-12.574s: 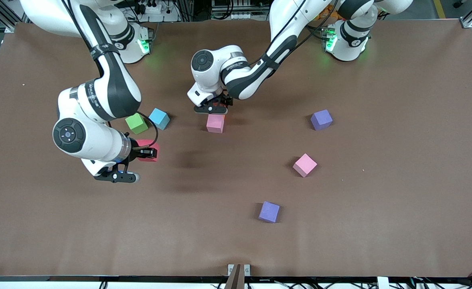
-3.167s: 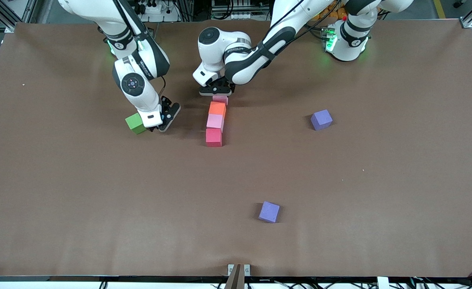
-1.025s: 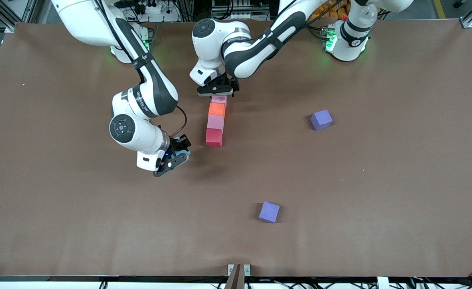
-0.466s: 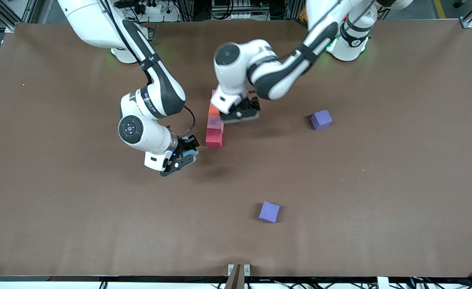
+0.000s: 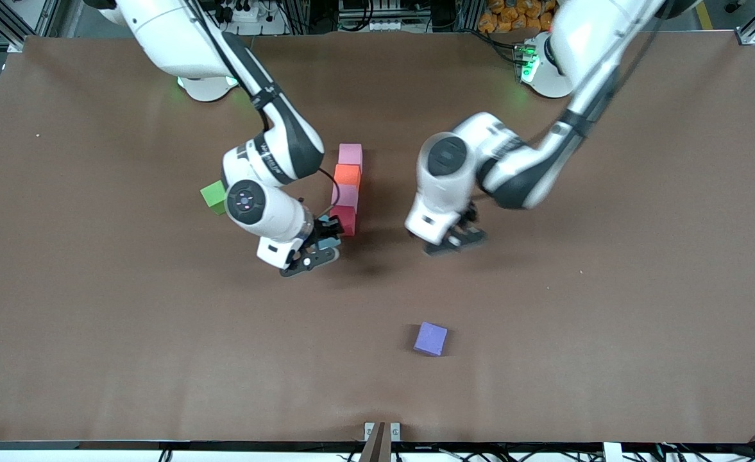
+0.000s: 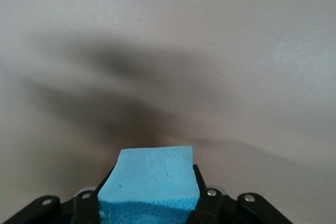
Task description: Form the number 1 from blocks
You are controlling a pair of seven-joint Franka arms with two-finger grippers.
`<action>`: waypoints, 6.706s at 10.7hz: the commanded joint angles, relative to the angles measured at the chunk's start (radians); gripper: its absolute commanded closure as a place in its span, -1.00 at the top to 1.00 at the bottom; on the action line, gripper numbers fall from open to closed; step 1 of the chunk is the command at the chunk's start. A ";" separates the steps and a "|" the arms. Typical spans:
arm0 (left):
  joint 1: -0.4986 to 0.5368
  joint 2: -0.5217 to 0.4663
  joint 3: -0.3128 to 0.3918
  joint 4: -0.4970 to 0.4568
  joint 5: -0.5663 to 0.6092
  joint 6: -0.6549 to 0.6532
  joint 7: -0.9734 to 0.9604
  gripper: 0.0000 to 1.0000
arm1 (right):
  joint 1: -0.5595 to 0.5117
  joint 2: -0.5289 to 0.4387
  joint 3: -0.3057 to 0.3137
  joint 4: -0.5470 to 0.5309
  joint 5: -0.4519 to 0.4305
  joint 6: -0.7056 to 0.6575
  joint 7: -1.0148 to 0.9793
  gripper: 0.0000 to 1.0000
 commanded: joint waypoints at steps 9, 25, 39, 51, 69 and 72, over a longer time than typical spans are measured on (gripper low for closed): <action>0.313 -0.169 -0.012 0.007 -0.054 -0.177 0.422 1.00 | 0.026 0.085 -0.005 0.121 -0.116 0.002 0.299 -1.00; 0.077 -0.595 0.408 0.027 -0.413 -0.493 0.728 1.00 | 0.066 0.141 -0.005 0.136 -0.179 0.033 0.521 -1.00; 0.079 -0.572 0.398 0.170 -0.428 -0.588 0.940 1.00 | 0.066 0.183 -0.005 0.130 -0.236 0.034 0.522 -1.00; 0.083 -0.577 0.402 0.170 -0.432 -0.604 0.942 1.00 | 0.066 0.209 -0.004 0.138 -0.221 0.050 0.527 -1.00; 0.082 -0.580 0.404 0.168 -0.430 -0.605 0.942 1.00 | -0.284 -0.235 -0.005 0.265 -0.231 -0.473 0.201 1.00; 0.082 -0.579 0.402 0.168 -0.430 -0.605 0.942 1.00 | -0.388 -0.346 -0.008 0.265 -0.236 -0.591 0.157 1.00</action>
